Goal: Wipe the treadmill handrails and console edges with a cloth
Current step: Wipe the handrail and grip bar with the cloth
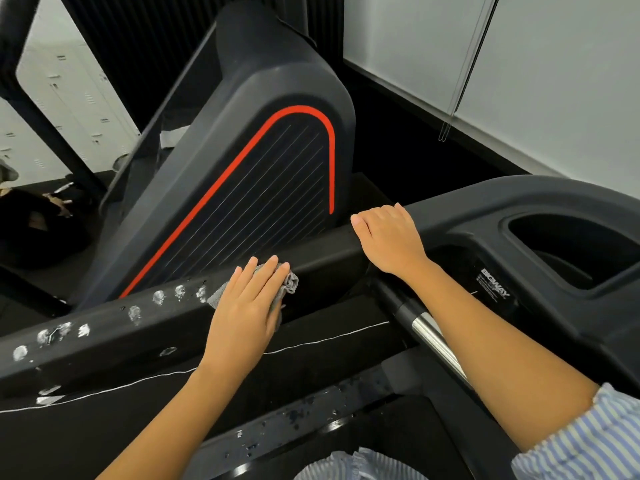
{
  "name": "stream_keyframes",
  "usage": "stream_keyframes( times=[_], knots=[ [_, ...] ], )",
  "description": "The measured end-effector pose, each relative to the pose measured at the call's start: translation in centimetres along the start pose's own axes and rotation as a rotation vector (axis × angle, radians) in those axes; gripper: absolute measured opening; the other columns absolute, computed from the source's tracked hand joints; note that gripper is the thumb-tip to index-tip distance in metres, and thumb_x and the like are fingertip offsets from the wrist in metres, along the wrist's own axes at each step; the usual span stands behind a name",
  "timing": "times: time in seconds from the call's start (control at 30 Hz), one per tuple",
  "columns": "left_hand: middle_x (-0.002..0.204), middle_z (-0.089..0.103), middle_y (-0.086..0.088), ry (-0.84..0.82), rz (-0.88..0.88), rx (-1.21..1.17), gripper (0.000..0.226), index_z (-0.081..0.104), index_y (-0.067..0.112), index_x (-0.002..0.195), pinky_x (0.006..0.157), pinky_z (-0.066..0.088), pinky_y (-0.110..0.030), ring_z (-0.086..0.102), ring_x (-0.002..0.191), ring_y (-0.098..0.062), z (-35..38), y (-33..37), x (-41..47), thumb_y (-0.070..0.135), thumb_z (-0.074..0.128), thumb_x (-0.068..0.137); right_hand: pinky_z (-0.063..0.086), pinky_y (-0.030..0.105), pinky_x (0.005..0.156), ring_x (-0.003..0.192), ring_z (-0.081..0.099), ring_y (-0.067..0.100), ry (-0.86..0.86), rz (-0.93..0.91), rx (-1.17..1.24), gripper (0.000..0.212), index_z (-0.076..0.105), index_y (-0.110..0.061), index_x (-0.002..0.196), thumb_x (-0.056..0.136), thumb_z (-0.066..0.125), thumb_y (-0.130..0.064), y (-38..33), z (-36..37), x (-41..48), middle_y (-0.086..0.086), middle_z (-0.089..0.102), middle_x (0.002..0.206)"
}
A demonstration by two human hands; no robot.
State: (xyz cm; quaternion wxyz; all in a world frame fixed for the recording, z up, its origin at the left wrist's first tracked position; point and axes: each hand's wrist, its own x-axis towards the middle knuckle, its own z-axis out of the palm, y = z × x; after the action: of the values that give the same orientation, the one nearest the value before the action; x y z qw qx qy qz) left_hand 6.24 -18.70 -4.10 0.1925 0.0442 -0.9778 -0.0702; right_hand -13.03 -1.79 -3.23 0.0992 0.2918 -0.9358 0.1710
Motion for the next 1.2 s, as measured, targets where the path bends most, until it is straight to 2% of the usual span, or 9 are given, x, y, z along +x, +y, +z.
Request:
stream_keyframes(
  times=[0.1, 0.23, 0.3, 0.37, 0.43, 0.53, 0.73, 0.97, 1.2],
  knots=[
    [0.134, 0.053, -0.008, 0.008, 0.005, 0.008, 0.043, 0.051, 0.012, 0.131, 0.108, 0.028, -0.041, 0.045, 0.126, -0.033, -0.1, -0.7, -0.5, 0.025, 0.035, 0.092, 0.025, 0.045, 0.112, 0.088, 0.058, 0.022, -0.014, 0.017, 0.033, 0.033, 0.036, -0.024, 0.069, 0.100, 0.029, -0.033, -0.6, -0.1, -0.1, -0.006, 0.045, 0.073],
    [0.133, 0.053, -0.012, 0.015, -0.071, -0.031, 0.037, 0.054, 0.011, 0.127, 0.108, 0.022, -0.041, 0.044, 0.128, -0.035, 0.2, -0.1, 0.6, 0.019, 0.047, 0.092, 0.022, 0.045, 0.112, 0.098, 0.057, 0.024, -0.031, 0.055, -0.014, 0.035, 0.046, -0.020, 0.074, 0.100, 0.027, -0.035, -0.9, 0.1, -0.2, 0.004, 0.062, 0.085],
    [0.133, 0.053, -0.013, 0.003, -0.092, -0.063, 0.036, 0.054, 0.010, 0.127, 0.108, 0.019, -0.040, 0.042, 0.129, -0.035, 0.2, -0.1, 1.3, 0.016, 0.051, 0.092, 0.021, 0.045, 0.113, 0.106, 0.054, 0.024, -0.053, 0.077, -0.030, 0.040, 0.060, -0.015, 0.087, 0.100, 0.027, -0.034, -1.1, 0.1, -0.4, 0.005, 0.065, 0.097],
    [0.134, 0.052, -0.014, -0.001, -0.093, -0.091, 0.035, 0.053, 0.009, 0.128, 0.110, 0.020, -0.042, 0.042, 0.129, -0.036, 0.2, -0.1, 2.0, 0.016, 0.051, 0.093, 0.017, 0.045, 0.114, 0.120, 0.047, 0.024, -0.073, 0.100, -0.029, 0.041, 0.061, -0.013, 0.111, 0.100, 0.026, -0.034, -1.3, 0.2, -0.6, 0.005, 0.061, 0.116],
    [0.134, 0.052, -0.015, -0.003, -0.078, -0.102, 0.035, 0.053, 0.009, 0.128, 0.110, 0.023, -0.044, 0.041, 0.129, -0.036, 0.1, -0.2, 2.0, 0.016, 0.050, 0.094, 0.011, 0.045, 0.115, 0.136, 0.030, 0.027, -0.117, 0.132, -0.025, 0.045, 0.047, -0.012, 0.133, 0.101, 0.024, -0.034, -2.0, 0.1, -1.2, 0.007, 0.048, 0.138],
    [0.138, 0.048, -0.014, -0.020, -0.022, -0.072, 0.041, 0.047, 0.010, 0.133, 0.111, 0.022, -0.045, 0.038, 0.131, -0.036, 0.1, -0.5, 1.6, 0.019, 0.050, 0.094, 0.002, 0.046, 0.116, 0.145, 0.007, 0.029, -0.202, 0.178, -0.062, 0.050, 0.026, -0.014, 0.147, 0.102, 0.020, -0.036, -3.7, -0.2, -2.4, 0.008, 0.023, 0.155],
    [0.144, 0.040, -0.014, -0.070, 0.112, 0.035, 0.055, 0.035, 0.013, 0.141, 0.111, 0.023, -0.047, 0.034, 0.133, -0.037, -0.3, -1.6, 0.6, 0.026, 0.054, 0.092, 0.002, 0.047, 0.116, 0.145, 0.002, 0.030, -0.285, 0.086, -0.091, 0.051, 0.017, -0.019, 0.150, 0.102, 0.021, -0.038, -6.7, -0.7, -4.0, 0.008, 0.012, 0.158],
    [0.143, 0.040, -0.015, -0.063, 0.216, 0.163, 0.067, 0.035, 0.013, 0.141, 0.107, 0.029, -0.050, 0.038, 0.130, -0.040, -0.2, -3.2, -1.4, 0.016, 0.066, 0.082, 0.002, 0.047, 0.116, 0.145, -0.001, 0.031, -0.425, 0.089, -0.135, 0.054, 0.008, -0.020, 0.151, 0.102, 0.022, -0.040, -7.5, -1.9, -3.8, 0.010, 0.003, 0.159],
    [0.151, 0.025, -0.012, -0.102, 0.035, 0.066, 0.062, 0.023, 0.012, 0.145, 0.114, 0.015, -0.044, 0.023, 0.138, -0.035, 0.1, -1.5, 1.7, 0.018, 0.053, 0.092, 0.002, 0.047, 0.116, 0.145, -0.003, 0.032, -0.439, 0.094, -0.127, 0.053, 0.007, -0.020, 0.150, 0.103, 0.023, -0.035, -7.7, -2.0, -3.6, 0.010, 0.002, 0.159]
  ],
)
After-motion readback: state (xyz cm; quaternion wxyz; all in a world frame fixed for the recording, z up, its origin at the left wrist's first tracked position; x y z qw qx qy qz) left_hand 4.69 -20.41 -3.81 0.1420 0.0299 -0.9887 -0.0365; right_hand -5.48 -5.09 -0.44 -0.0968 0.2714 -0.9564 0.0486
